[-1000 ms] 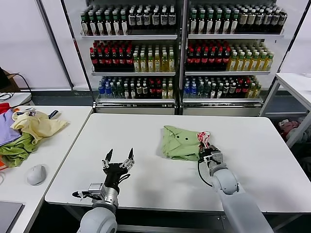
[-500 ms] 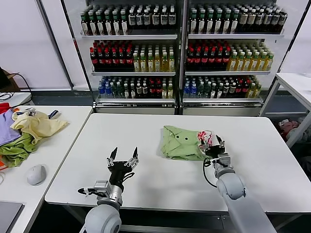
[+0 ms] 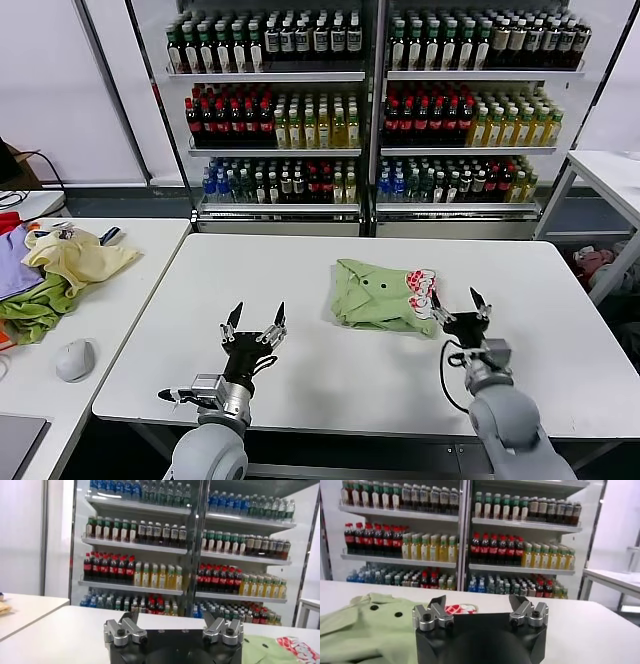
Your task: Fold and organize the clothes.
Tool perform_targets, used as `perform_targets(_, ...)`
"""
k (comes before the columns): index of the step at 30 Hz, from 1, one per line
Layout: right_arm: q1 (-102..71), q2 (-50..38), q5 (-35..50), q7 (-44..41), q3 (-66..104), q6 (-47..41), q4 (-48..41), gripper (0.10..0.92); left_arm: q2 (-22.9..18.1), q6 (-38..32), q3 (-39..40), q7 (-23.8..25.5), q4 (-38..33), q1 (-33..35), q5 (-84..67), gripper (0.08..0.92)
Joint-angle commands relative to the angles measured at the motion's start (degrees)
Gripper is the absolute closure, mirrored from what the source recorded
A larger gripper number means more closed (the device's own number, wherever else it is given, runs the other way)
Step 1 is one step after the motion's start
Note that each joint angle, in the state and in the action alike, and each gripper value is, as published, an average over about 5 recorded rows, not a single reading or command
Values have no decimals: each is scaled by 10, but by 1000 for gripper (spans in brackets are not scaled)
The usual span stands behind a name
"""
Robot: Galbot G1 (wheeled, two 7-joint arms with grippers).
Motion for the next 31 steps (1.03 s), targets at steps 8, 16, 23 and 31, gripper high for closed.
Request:
perform_targets(8,-199,20,-19,8,76,30,165,203,-5,3,-6,10,-30,23,6,177)
perform_targets(16,-200,22,-28,13,74,39,168,203,-7,4,-11,14,-35,30,6,177)
perform_targets(23,-199,25,-31,24,75,45,168,203,-8,5,-10,18,-34,29,7,177)
perform_targets(31,-201,30,-38,30,76,50,171,203,-8,5,-8,20,-33,28,7,177)
